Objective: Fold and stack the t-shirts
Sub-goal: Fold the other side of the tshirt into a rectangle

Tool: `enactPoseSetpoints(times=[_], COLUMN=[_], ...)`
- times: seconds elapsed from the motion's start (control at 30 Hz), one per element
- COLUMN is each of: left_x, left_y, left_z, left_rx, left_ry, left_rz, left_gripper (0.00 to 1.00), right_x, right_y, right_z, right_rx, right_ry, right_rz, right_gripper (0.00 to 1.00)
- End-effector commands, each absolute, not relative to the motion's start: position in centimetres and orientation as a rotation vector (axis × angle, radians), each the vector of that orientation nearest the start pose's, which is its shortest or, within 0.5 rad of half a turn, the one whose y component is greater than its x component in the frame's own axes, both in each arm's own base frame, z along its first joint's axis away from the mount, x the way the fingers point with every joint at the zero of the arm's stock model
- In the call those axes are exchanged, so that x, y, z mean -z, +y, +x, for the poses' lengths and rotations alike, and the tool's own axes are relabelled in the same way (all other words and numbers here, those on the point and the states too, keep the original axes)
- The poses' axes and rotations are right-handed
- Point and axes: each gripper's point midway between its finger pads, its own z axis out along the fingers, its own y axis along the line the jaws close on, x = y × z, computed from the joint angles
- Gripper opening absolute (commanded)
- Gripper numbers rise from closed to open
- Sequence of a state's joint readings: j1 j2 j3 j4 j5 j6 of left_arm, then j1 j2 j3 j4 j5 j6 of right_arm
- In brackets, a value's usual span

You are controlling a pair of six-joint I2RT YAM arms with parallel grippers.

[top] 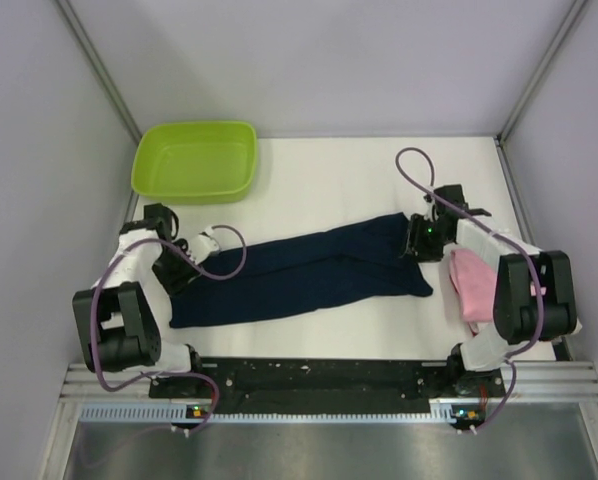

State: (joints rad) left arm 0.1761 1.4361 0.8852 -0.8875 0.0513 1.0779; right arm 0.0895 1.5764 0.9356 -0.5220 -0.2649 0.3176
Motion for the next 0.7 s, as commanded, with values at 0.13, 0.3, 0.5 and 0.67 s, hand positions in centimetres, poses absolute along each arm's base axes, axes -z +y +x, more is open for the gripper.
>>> enactPoseSetpoints(times=[0.13,0.3,0.5,0.67], left_x=[-17.0,-14.9,-10.0,-7.4], left_y=[3.9,1.7,6.0,5.7], left_z=[26.5,32.9,36.9,36.7], left_rx=[0.090,0.069,-0.182,-0.088], left_ry=[2.417,2.420,2.591,2.615], left_rz=[1.355,1.109,0.886,0.919], left_gripper=[0.60,0.27,0.51,0.56], right_x=[-13.0,-11.1,-8.9,-5.8], right_y=[7.3,9.1,9.1,9.4], right_z=[34.8,39.1,43.3,44.8], right_rx=[-0.251,-0.312,-0.279,-0.291], right_ry=[2.461,2.504,2.535,2.594], right_rz=[0.136,0.107,0.121,0.101], right_gripper=[0.47,0.18,0.49,0.53])
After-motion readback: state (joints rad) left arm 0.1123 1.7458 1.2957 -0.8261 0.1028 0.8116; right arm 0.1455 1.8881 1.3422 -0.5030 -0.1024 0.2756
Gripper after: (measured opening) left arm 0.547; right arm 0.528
